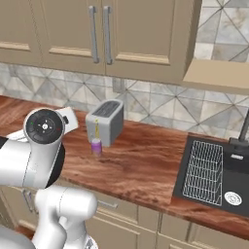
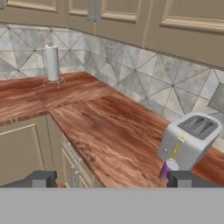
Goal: Four empty soda cans are scattered around the kitchen. Gather all the cans and cluster them next to the stove for recycling.
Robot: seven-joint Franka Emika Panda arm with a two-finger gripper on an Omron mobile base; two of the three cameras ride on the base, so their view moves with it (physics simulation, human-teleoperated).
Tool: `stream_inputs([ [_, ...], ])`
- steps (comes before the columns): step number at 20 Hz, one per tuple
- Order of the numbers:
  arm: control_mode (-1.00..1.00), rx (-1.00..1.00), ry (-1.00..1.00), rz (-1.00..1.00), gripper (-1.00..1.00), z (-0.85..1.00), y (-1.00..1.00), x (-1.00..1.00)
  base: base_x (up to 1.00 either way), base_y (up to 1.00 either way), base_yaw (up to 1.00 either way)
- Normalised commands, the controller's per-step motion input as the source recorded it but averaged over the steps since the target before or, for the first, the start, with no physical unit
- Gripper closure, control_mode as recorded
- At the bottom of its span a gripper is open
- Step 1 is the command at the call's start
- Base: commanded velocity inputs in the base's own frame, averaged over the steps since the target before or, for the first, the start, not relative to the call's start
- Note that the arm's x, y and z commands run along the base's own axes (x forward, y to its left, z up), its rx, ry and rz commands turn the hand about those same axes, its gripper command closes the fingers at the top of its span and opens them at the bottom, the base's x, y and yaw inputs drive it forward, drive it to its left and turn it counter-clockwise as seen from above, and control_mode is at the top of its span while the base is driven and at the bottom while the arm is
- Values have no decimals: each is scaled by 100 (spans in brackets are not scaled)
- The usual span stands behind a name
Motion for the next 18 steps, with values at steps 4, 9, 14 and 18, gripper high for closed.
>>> stream_inputs([
  [4,100,0,0,0,-100,0,0,0,-14,-27,-31],
  [9,100,0,0,0,-100,0,0,0,-14,-28,-30],
  [14,100,0,0,0,-100,0,0,0,-4,-11,-21],
  [18,100,0,0,0,-100,0,0,0,0,-1,-12],
])
